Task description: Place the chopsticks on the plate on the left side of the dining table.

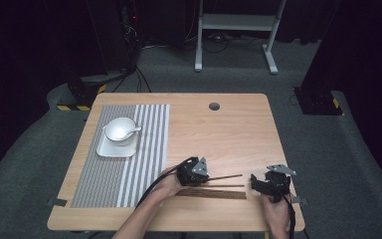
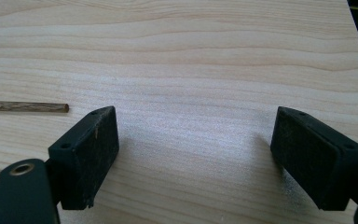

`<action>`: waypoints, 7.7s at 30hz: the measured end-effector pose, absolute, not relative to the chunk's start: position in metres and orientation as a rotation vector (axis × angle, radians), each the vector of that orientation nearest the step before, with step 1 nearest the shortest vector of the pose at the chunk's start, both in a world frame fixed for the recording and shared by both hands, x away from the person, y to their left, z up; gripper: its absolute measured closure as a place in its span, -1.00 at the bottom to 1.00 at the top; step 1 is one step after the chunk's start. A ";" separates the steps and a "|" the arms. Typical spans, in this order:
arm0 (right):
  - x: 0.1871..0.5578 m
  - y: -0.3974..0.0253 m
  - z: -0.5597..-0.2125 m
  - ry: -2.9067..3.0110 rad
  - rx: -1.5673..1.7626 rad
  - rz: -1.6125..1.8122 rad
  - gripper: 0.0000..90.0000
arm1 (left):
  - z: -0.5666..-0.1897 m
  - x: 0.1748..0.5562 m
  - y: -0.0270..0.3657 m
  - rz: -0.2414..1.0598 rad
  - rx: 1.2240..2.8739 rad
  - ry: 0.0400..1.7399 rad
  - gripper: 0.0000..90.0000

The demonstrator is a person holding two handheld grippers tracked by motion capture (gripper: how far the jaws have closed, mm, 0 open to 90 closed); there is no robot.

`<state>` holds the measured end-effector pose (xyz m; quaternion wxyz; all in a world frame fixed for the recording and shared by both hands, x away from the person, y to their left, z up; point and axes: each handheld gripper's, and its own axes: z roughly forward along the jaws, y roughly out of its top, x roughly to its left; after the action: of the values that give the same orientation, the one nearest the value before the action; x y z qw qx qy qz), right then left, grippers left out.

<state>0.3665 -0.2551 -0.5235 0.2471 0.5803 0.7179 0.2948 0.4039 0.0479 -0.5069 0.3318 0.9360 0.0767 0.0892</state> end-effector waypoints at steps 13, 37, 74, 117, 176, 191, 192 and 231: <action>0.367 -0.255 -0.523 1.958 1.582 0.804 -0.67 | -0.506 0.404 0.048 0.246 2.449 0.196 0.88; 0.367 -0.255 -0.524 1.959 1.581 0.804 -0.67 | -0.497 0.401 0.054 0.263 2.429 0.218 0.88; 0.367 -0.255 -0.524 1.959 1.581 0.806 -0.67 | -0.482 0.399 0.067 0.281 2.379 0.261 0.88; 0.367 -0.255 -0.524 1.961 1.579 0.806 -0.67 | -0.464 0.396 0.088 0.335 2.360 0.285 0.89; 0.367 -0.255 -0.524 1.961 1.578 0.806 -0.67 | -0.449 0.391 0.124 0.385 2.326 0.352 0.89; 0.367 -0.255 -0.524 1.961 1.578 0.807 -0.67 | -0.447 0.389 0.136 0.413 2.330 0.381 0.88; 0.367 -0.255 -0.524 1.961 1.578 0.806 -0.67 | -0.447 0.389 0.138 0.419 2.333 0.379 0.88; 0.367 -0.255 -0.524 1.961 1.578 0.806 -0.67 | -0.440 0.382 0.172 0.500 2.348 0.453 0.88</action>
<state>0.3668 -0.2547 -0.5236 0.2465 0.5786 0.7191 0.2956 0.3824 0.1723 -0.4405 0.3421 0.9032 0.1741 0.1923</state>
